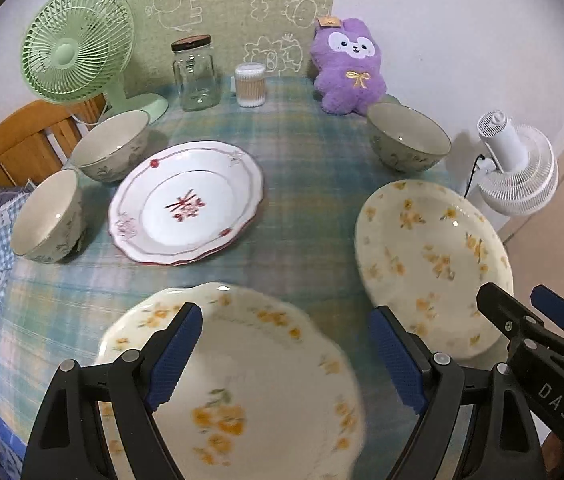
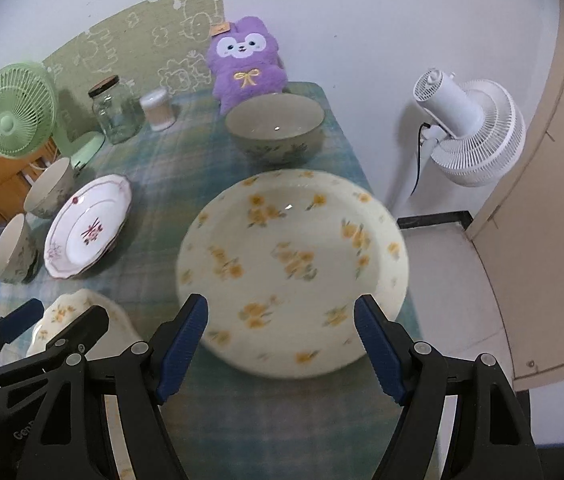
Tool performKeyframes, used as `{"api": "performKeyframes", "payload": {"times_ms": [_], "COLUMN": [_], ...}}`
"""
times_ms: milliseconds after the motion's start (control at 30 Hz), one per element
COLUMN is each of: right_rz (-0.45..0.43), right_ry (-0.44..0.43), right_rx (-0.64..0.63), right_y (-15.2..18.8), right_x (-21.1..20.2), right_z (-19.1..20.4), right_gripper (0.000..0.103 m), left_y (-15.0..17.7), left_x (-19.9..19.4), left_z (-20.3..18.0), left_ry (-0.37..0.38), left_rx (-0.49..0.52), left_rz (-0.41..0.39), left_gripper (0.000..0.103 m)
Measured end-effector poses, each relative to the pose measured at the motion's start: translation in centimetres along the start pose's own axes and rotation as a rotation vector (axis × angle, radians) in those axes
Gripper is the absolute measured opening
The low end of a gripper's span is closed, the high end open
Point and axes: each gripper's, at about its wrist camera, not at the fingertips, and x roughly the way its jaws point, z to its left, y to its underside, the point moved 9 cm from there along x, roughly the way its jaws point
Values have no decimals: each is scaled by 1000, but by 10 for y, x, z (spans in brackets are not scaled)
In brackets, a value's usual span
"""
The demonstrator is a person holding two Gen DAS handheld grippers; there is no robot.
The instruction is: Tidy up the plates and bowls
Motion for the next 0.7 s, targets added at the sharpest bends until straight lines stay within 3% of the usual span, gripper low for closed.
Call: {"api": "performKeyframes", "payload": {"times_ms": [267, 700], "right_rz": [37, 83], "right_ry": [-21, -17], "right_rx": [-12, -12], "right_y": [-22, -36], "right_x": [33, 77], "right_z": [-34, -65], "right_gripper": [78, 77], "left_y": [-16, -27], "left_x": [26, 71], "left_z": [-33, -66], "left_ry": [-40, -82], "left_rx": [-47, -43], "left_rz": [13, 49], "left_gripper": [85, 78]}}
